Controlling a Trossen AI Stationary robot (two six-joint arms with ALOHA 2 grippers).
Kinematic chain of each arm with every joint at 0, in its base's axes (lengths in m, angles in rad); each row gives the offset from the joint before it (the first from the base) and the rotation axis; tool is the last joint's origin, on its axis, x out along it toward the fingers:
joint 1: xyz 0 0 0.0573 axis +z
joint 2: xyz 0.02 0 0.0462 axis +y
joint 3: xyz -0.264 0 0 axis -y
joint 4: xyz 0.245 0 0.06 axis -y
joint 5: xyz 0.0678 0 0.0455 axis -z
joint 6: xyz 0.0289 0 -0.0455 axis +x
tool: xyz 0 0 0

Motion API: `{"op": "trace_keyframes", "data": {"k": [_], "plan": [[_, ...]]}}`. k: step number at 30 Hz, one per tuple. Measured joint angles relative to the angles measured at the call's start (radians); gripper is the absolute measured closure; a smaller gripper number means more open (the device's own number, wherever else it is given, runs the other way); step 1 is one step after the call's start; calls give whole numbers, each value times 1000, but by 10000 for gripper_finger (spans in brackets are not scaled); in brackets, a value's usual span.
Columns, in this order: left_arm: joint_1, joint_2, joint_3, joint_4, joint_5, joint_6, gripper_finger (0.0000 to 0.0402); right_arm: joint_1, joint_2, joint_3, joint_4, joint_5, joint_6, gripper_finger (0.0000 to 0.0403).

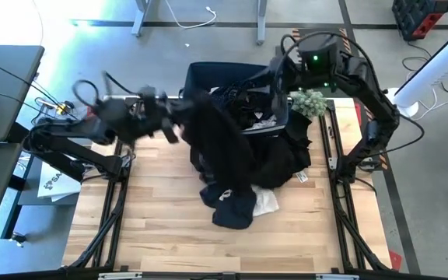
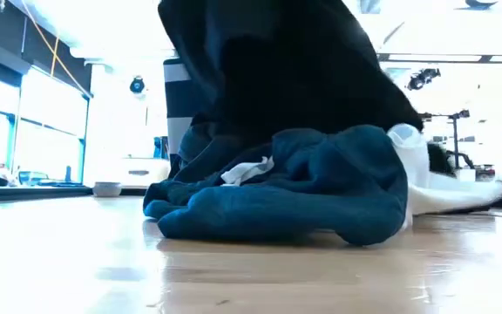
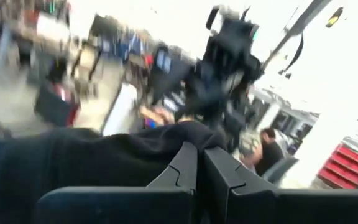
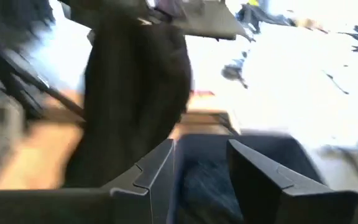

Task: Sort clothes
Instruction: Put the black sweater into the blue bin

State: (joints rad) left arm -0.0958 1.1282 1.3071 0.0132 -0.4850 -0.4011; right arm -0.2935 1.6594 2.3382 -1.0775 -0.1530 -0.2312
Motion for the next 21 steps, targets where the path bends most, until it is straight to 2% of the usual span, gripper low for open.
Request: {"op": "trace_keyframes", "data": {"k": [3,7,12,17,21], "plan": [[31,0,87,-1,11,117,400,-8,20,-9,82,-97,88,258],[70,3,155,-7,42,223,400,7,69,-12,93,-160,189,241],[127,3,209,-15,148,273,400,63,159,-12,107,-165,250,177],[187,6,236,-27,276,272,401,114,274,-12,231,-164,250,100],[218,9,238,-31,327,272,401,150,366,-12,379,-244,235,74]]}}
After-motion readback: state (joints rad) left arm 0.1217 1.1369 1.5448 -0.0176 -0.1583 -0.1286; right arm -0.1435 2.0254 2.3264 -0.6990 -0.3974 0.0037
